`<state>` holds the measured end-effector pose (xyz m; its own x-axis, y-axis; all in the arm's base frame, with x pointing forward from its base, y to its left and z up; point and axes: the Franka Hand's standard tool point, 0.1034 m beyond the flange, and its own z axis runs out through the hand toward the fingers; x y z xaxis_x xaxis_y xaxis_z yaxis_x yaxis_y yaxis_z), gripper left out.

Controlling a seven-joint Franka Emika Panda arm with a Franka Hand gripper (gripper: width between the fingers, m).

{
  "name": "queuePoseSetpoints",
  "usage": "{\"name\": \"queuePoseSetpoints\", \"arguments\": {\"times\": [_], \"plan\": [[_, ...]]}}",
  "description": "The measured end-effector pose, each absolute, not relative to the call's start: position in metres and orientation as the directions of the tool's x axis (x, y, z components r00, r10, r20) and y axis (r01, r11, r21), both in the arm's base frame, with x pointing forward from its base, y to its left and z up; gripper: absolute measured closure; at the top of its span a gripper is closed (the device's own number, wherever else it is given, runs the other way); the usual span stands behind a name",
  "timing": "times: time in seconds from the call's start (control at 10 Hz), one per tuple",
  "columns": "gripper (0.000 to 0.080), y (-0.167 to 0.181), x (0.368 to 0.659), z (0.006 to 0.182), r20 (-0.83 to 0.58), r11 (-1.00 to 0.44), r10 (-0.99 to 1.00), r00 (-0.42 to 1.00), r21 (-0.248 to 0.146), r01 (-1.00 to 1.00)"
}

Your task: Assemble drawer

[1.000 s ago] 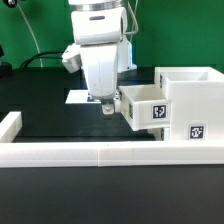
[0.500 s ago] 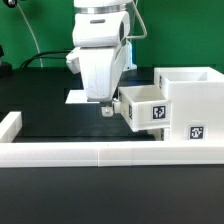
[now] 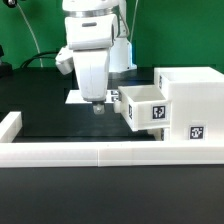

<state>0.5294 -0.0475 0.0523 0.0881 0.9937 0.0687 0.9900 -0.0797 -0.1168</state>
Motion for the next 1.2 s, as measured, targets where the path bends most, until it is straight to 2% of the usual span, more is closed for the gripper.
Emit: {"name": "queuePoseSetpoints", "arguments": {"times": [0.4, 0.5, 0.6, 0.9, 1.2], "plan": [[0.0150, -0.048, 0.528, 0.052, 0.070, -0.063, 0.995, 0.072, -0.118, 0.991], [0.0150, -0.047, 0.523, 0.053, 0.088, 0.090, 0.993, -0.080, -0.120, 0.989], [0.0150, -0.044, 0.517, 0.053, 0.091, 0.104, 0.991, -0.093, -0.123, 0.987], [0.0150, -0.027, 0.513, 0.054, 0.095, 0.107, 0.991, -0.095, -0.129, 0.986], [0.0150, -0.008, 0.521, 0.058, 0.073, 0.023, 0.997, -0.014, -0.128, 0.992]]}}
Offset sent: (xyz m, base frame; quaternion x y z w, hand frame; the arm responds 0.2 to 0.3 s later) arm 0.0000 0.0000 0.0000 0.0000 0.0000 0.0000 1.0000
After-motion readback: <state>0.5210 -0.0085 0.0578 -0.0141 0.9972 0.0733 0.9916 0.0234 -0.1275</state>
